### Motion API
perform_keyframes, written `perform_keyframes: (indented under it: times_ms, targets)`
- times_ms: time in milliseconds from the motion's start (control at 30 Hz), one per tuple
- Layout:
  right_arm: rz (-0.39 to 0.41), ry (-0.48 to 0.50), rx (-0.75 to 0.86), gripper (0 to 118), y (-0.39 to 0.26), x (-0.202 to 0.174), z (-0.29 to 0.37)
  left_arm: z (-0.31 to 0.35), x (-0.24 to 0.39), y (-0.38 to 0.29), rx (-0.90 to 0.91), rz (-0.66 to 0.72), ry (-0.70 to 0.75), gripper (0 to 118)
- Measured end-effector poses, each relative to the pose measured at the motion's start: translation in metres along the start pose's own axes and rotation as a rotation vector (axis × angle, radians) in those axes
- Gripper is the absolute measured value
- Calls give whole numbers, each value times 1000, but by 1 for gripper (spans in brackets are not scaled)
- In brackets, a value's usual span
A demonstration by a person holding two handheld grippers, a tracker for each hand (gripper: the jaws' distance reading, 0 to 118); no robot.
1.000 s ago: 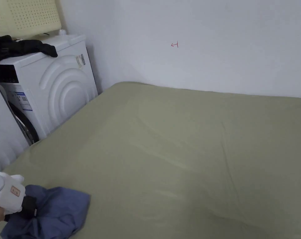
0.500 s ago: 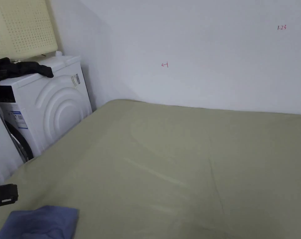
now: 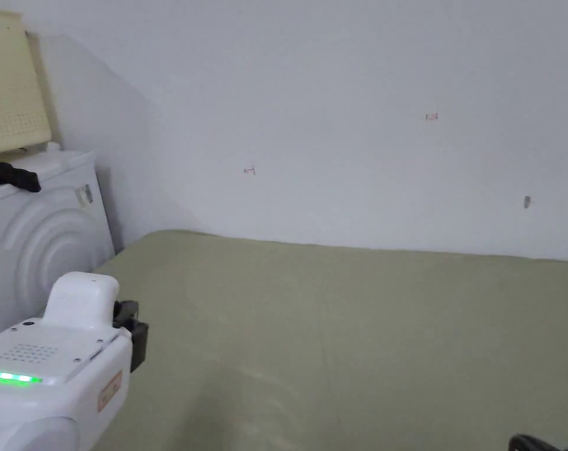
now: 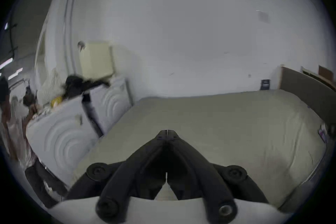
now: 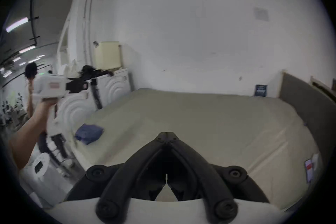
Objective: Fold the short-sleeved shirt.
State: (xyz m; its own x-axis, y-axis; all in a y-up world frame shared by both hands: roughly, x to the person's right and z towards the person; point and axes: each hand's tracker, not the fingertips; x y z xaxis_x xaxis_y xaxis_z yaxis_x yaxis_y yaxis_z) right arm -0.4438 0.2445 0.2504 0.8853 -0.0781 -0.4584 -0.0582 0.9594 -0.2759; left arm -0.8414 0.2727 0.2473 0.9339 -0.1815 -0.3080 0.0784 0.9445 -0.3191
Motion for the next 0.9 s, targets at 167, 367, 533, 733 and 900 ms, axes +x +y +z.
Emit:
perform_keyframes:
  times_ms: [167, 367, 533, 733, 900]
  targets:
    - [15, -183, 69, 2, 39, 24, -14, 4, 89, 26, 54, 72, -114, 0]
    - [48, -349, 135, 2, 73, 49, -24, -1, 169, 51, 59, 41, -192, 0]
    - [13, -418, 171, 2, 78, 59, -16, 14, 199, 59, 24, 150, -277, 0]
    - [33, -426, 162, 2, 77, 64, -7, 30, 212, 64, 30, 130, -252, 0]
    - [48, -426, 164, 2, 78, 63, -5, 32, 210, 64, 25, 130, -250, 0]
